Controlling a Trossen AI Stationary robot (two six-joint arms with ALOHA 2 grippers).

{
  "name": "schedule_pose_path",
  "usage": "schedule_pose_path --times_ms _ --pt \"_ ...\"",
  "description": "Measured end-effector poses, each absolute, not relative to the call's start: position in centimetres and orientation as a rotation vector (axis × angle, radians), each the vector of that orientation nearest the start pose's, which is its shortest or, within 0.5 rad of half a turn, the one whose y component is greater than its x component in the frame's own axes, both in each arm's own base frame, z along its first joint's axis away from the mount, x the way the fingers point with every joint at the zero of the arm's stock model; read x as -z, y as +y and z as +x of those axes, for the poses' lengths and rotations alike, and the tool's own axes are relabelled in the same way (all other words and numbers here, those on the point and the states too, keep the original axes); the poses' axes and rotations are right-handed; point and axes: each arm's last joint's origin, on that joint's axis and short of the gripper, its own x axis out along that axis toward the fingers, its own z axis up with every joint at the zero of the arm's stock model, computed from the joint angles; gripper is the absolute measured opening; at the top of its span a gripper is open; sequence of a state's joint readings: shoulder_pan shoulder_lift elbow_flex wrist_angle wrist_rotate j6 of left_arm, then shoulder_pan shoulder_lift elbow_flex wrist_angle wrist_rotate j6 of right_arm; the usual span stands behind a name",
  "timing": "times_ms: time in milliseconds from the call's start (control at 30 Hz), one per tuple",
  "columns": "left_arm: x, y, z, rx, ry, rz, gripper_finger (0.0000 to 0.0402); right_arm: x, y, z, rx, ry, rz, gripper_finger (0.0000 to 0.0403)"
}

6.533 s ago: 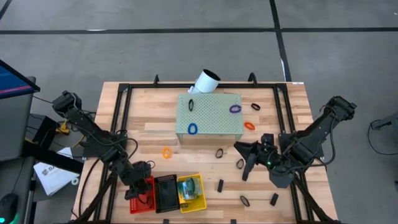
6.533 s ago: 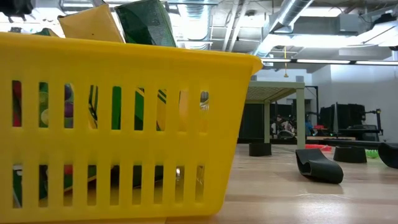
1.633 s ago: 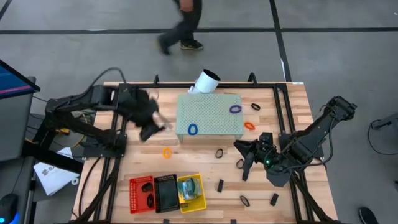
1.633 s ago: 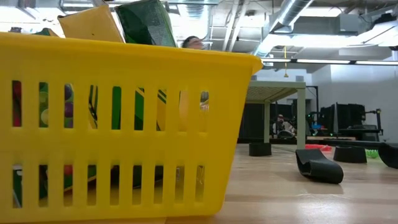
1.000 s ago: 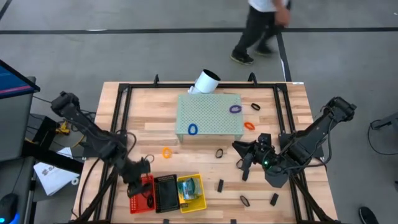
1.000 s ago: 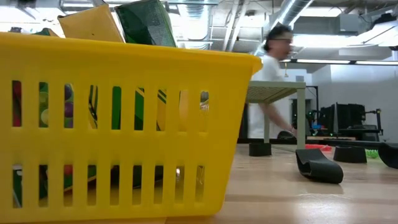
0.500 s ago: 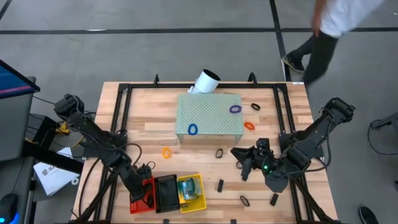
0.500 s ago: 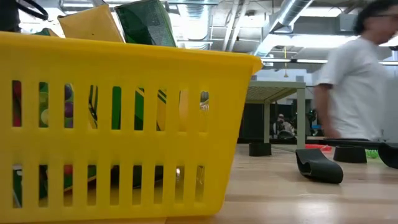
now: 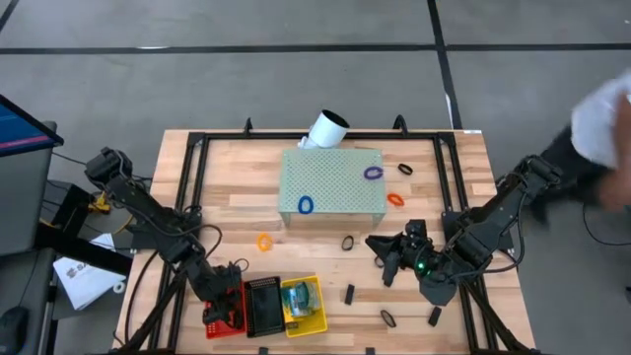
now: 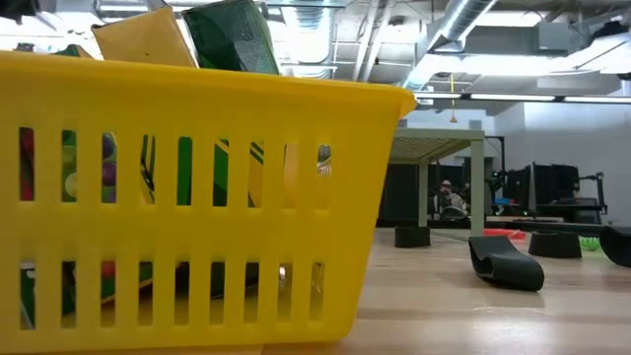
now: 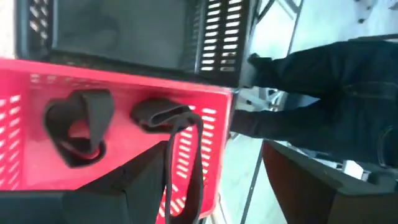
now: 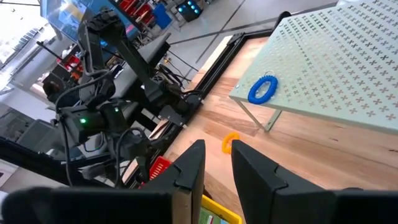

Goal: Pick & Place Office Desk Supplies
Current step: Put the black rubber band into the red bin

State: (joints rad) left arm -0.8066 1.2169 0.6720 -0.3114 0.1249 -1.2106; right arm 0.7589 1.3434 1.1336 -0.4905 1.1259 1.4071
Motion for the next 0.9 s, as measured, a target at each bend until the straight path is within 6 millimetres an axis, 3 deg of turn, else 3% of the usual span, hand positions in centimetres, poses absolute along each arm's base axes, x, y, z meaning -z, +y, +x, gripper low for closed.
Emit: schedule_pose_path --times_ms 100,367,633,767,900 --pt "-19.7 -16.6 15.3 0.209 1.296 -0.718 0.0256 -31.7 17.0 21.7 0.543 0.089 0.803 0.0077" --pt "-19.7 -16.3 15.1 0.166 1.255 -0.676 0.0256 -31.7 16.9 21.7 0.545 0.090 0.801 0.0077" --pt "-22.2 -15.4 14.9 0.210 1.080 -0.745 0.0259 -31.3 17.2 21.8 0.517 0.149 0.803 0.0077" --pt "-24.2 -14.8 14.7 0.239 0.905 -0.780 0.0259 -29.1 18.6 22.8 0.441 0.356 0.867 0.0077" --pt "-26.2 -13.9 14.4 0.234 0.697 -0.810 0.0259 -25.2 21.4 23.8 0.388 0.634 0.978 0.0079"
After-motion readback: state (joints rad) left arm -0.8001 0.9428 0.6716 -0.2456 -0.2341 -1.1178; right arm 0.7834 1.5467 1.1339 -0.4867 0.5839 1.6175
